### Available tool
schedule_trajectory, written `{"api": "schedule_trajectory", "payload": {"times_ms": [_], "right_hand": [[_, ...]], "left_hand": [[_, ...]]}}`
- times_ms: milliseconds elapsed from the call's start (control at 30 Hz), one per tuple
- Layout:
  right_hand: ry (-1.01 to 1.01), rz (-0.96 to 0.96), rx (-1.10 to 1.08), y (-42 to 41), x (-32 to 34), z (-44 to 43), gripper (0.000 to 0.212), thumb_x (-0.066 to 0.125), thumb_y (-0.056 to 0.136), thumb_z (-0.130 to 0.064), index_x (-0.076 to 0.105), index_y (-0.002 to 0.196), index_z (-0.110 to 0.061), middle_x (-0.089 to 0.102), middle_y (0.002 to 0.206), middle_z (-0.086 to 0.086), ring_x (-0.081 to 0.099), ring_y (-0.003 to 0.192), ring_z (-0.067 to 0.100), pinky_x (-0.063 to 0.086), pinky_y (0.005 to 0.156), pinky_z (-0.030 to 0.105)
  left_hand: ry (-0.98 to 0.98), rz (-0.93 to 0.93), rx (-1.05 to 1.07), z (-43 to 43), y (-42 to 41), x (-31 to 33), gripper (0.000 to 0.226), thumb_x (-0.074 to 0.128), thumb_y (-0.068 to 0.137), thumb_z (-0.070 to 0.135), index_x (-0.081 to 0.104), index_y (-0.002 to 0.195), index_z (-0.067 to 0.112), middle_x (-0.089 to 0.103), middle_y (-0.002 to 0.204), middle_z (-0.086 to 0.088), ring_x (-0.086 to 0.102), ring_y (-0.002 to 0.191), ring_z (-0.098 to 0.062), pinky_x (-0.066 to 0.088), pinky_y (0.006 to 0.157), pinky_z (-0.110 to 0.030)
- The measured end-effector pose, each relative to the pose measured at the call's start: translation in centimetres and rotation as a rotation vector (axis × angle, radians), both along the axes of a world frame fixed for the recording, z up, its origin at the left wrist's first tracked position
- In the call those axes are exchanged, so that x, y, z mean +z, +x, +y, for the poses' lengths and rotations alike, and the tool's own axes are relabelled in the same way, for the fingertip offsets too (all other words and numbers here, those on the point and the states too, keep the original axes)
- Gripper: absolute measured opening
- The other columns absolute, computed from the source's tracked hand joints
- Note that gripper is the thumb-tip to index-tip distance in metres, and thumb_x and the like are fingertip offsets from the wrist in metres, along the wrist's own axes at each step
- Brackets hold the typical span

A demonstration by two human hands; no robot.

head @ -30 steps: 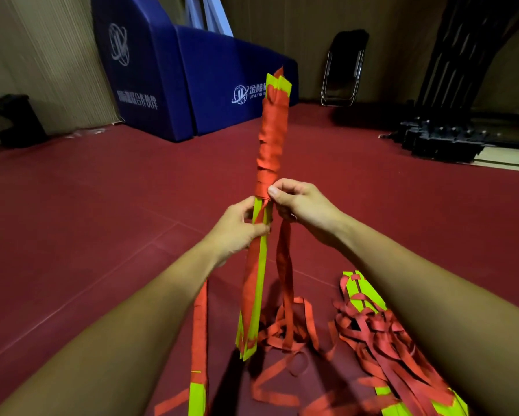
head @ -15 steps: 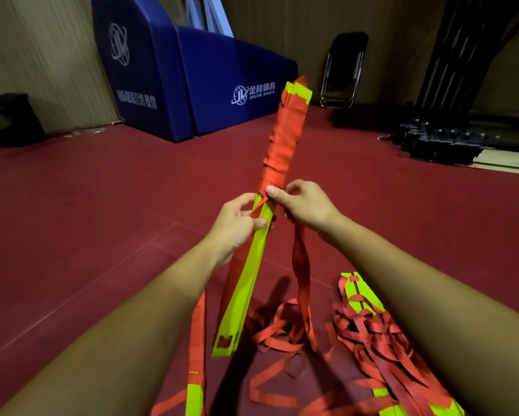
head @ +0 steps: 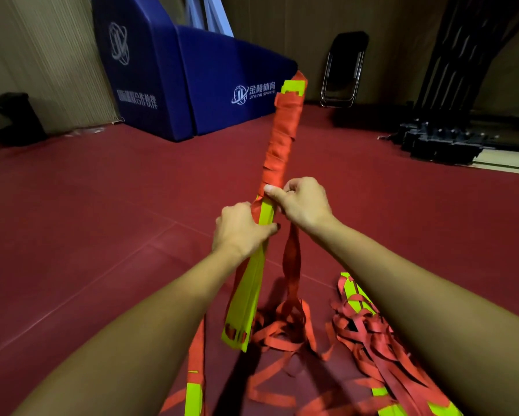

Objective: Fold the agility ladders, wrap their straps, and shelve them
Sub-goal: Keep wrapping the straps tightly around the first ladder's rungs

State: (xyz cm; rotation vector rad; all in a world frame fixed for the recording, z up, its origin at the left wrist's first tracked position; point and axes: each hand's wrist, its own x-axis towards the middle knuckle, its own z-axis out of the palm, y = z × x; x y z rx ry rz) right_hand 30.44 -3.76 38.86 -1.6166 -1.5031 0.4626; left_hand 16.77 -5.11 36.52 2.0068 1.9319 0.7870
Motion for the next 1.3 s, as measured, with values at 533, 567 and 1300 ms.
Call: {"api": "schedule_trajectory", "payload": {"times_ms": [533,567,1300], "right_hand": [[-0.121,0.256,0.459,1.2,0.7,-1.4,0.019,0.067,0.093,-0.021,0.054,0.092,-0.007,0.058,0.06,0.004,0.047,0.047,0.009,0.039,0.053,0.023],[-0.129,0.3,0.462,1.1,0.6,-1.5,0.022,0.068,0.093,-0.02,0.051,0.095,-0.007,0.057,0.06,0.005,0.047,0.046,0.009,0.039,0.051,0.02],[0.102,0.083,0.024,-1.2,-0.2,0.0,0.041,0.069,0.084,-0.036,0.036,0.07,-0.017,0.062,0.048,-0.006,0.065,0.069,0.026,0.052,0.07,0.04]], "left_hand": [[-0.098,-0.26,-0.332,1.1,-1.3,-1.0,0.044,0.053,0.064,0.044,0.072,0.099,0.026,0.075,0.088,-0.008,0.069,0.087,-0.032,0.056,0.082,-0.046],[-0.115,-0.285,-0.332,1.7,-1.5,-1.6,0.044,0.054,0.062,0.044,0.072,0.098,0.026,0.075,0.09,-0.009,0.069,0.09,-0.034,0.055,0.085,-0.049],[-0.093,-0.052,-0.005,0.0,0.6,-1.6,0.053,0.072,0.079,0.045,0.048,0.112,0.012,0.066,0.113,-0.02,0.06,0.111,-0.045,0.048,0.086,-0.044]]}}
